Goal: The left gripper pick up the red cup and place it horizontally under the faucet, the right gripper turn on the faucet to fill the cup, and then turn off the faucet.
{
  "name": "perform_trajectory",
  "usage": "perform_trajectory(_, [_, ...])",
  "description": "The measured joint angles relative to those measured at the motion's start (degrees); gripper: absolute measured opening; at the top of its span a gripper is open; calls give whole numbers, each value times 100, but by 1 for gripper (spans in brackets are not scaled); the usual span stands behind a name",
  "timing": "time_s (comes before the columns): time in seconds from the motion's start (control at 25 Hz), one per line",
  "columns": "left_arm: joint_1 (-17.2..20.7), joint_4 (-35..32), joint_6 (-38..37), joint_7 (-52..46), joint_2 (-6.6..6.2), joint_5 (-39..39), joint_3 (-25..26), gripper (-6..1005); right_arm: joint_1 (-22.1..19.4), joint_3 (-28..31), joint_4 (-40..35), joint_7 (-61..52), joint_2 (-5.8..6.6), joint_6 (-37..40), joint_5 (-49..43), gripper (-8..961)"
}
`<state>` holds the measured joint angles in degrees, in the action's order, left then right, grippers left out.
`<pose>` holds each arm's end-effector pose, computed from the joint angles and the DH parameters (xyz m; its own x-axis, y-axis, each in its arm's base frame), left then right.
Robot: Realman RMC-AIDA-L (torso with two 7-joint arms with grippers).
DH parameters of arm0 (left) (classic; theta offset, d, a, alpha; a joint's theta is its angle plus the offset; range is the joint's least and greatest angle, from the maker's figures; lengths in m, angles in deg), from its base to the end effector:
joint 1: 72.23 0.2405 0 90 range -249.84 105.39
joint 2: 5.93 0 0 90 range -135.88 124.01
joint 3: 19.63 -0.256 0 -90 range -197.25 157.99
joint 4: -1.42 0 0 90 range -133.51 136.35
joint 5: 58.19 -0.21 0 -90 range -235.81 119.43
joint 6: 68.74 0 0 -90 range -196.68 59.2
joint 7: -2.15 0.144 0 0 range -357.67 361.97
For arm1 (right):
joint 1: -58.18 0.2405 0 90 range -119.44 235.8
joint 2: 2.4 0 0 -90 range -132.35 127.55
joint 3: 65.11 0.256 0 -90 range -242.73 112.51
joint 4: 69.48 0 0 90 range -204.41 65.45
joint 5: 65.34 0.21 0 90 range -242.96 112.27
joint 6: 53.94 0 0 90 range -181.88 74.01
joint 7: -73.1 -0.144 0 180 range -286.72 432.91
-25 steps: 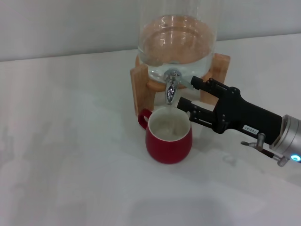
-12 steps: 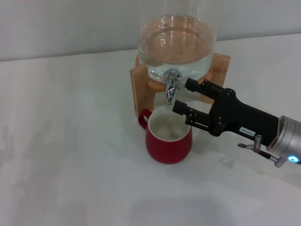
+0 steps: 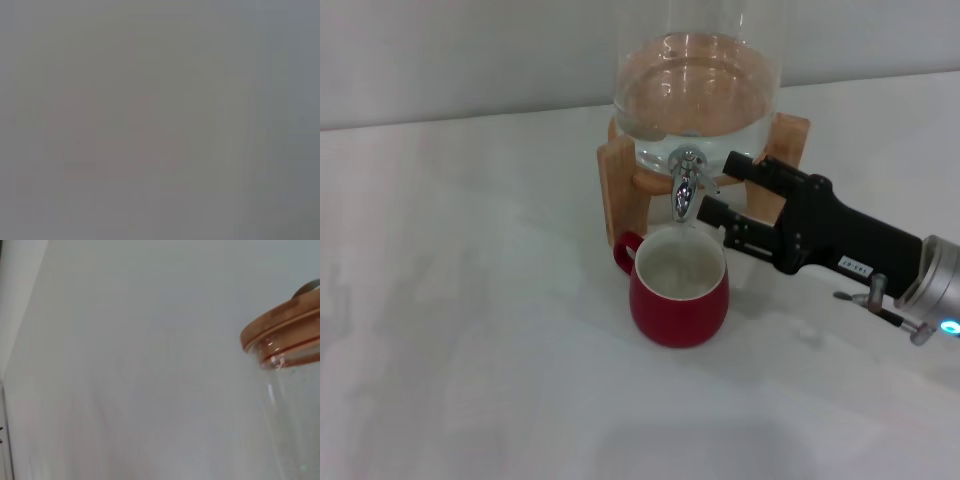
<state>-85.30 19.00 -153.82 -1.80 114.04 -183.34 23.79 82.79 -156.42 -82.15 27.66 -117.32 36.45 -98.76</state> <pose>-0.3196 0.2646 -0.0028 0.6229 -0.2795 0.7307 0.7477 -0.0619 -0.6611 0.2585 0.2958 -0.0175 0.5073 -0.0302 -0.8613 -0.4919 -0.8308 -0.2606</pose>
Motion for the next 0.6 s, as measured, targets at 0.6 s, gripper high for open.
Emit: perform_trajectory(0.6, [-37, -6, 8, 0, 0, 0, 0, 483, -204, 191, -70, 0, 24, 513, -73, 753])
